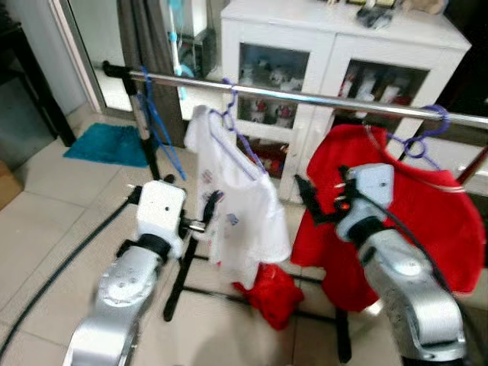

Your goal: Hang hanger

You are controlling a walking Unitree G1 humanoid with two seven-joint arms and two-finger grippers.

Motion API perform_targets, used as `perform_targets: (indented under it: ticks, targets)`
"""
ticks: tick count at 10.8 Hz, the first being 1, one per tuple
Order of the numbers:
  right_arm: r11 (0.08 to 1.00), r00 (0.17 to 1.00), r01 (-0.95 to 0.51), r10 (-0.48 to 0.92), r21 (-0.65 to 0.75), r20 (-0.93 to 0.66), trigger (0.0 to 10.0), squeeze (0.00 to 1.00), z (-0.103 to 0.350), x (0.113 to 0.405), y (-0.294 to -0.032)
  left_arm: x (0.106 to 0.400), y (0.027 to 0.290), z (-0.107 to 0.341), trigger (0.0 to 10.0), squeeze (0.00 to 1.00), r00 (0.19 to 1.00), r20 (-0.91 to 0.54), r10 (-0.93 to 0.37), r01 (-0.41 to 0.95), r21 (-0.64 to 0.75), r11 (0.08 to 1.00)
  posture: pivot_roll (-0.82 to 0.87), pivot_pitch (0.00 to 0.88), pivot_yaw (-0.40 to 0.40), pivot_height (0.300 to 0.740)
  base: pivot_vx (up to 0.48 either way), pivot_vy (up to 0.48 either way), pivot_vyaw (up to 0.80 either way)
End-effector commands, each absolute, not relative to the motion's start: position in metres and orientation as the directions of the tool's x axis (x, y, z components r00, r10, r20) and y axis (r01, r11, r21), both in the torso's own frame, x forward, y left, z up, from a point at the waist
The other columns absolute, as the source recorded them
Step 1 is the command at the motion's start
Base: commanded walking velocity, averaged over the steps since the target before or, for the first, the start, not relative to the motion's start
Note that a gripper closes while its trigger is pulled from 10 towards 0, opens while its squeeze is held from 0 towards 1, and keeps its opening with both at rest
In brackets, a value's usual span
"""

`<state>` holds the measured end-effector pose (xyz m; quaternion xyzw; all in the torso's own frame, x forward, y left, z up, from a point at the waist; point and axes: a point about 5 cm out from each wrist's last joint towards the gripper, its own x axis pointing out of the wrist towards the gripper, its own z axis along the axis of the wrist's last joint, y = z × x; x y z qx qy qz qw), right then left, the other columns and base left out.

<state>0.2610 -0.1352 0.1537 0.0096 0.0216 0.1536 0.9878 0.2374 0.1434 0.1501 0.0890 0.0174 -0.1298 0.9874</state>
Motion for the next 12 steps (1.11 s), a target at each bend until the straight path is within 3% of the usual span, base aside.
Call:
perform_targets:
  ticks: [1, 4, 9, 12]
  targets:
    - [0.964, 0.965, -0.263, 0.263, 0.025, -0.006, 10.0, 0.00, 0.160, 0.263, -0.144, 0.237, 0.141, 0.149, 10.0, 0.00, 0.962, -0.061, -0.264, 0.271, 0.172, 0.947, -0.02, 0.000, 0.000, 0.740, 0.000, -0.274, 0.00]
    - [0.971, 0.971, -0.237, 0.236, 0.029, 0.024, 10.0, 0.00, 0.167, 0.266, -0.147, 0.239, 0.140, 0.151, 10.0, 0.00, 0.963, -0.056, -0.264, 0.270, 0.173, 0.947, -0.02, 0.000, 0.002, 0.740, 0.000, -0.271, -0.72]
    - [0.981, 0.981, -0.195, 0.195, -0.012, -0.005, 10.0, 0.00, 0.167, 0.279, -0.148, 0.249, 0.152, 0.162, 10.0, 0.00, 0.984, 0.008, -0.179, 0.176, 0.146, 0.973, -0.01, 0.000, 0.004, 0.740, 0.000, -0.053, 0.00]
    - [0.981, 0.981, -0.195, 0.195, -0.004, -0.007, 10.0, 0.00, 0.170, 0.290, -0.144, 0.251, 0.151, 0.162, 10.0, 0.00, 0.979, -0.007, -0.202, 0.201, 0.144, 0.969, -0.01, 0.000, 0.008, 0.740, 0.305, 0.000, -0.33]
